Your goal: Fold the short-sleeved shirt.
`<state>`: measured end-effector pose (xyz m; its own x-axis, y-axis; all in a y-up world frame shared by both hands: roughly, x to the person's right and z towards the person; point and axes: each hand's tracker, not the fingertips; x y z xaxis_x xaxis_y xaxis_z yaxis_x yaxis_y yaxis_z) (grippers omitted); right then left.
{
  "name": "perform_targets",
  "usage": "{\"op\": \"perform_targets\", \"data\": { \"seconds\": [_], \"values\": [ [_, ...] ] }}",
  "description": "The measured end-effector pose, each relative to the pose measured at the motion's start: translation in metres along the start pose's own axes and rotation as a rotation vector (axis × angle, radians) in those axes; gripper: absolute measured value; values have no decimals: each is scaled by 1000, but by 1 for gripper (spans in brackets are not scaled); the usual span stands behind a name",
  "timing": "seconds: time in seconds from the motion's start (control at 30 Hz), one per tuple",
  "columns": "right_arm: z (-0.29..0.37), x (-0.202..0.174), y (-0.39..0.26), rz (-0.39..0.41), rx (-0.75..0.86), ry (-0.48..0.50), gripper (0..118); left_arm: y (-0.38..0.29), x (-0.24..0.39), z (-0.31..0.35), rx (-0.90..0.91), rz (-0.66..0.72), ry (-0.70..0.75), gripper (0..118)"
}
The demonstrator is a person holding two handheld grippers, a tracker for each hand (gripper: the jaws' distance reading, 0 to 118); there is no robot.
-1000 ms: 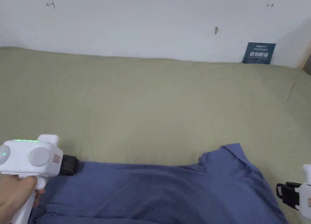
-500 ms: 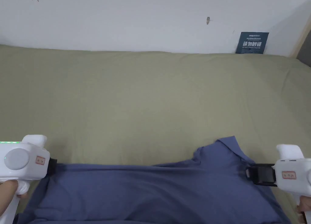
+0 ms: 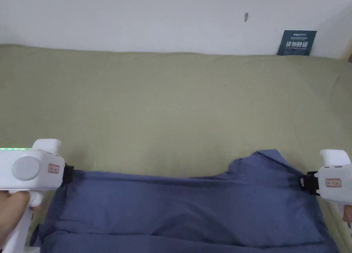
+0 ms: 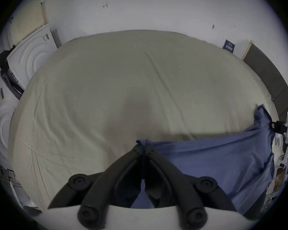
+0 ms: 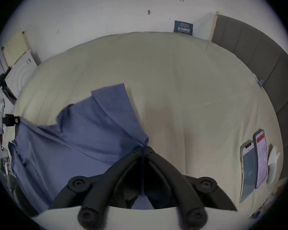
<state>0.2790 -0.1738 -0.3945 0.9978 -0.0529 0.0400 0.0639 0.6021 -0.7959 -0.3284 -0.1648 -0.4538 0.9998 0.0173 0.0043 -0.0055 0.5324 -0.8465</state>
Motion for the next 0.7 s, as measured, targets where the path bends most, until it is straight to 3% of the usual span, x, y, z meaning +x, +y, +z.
{"op": "perform_targets", "data": {
  "seconds": [0.17,0.43,0.7],
  "values": [
    [67,0,-6,-37,82,40,1,-18,-4,52,60,-31,-18,3],
    [155,-4,-70,-16,159,69,1,-82,-23,124,136,-27,-70,3],
    [190,-11,-158,10,159,62,1,-159,-33,145,117,-37,-79,3]
  ]
}}
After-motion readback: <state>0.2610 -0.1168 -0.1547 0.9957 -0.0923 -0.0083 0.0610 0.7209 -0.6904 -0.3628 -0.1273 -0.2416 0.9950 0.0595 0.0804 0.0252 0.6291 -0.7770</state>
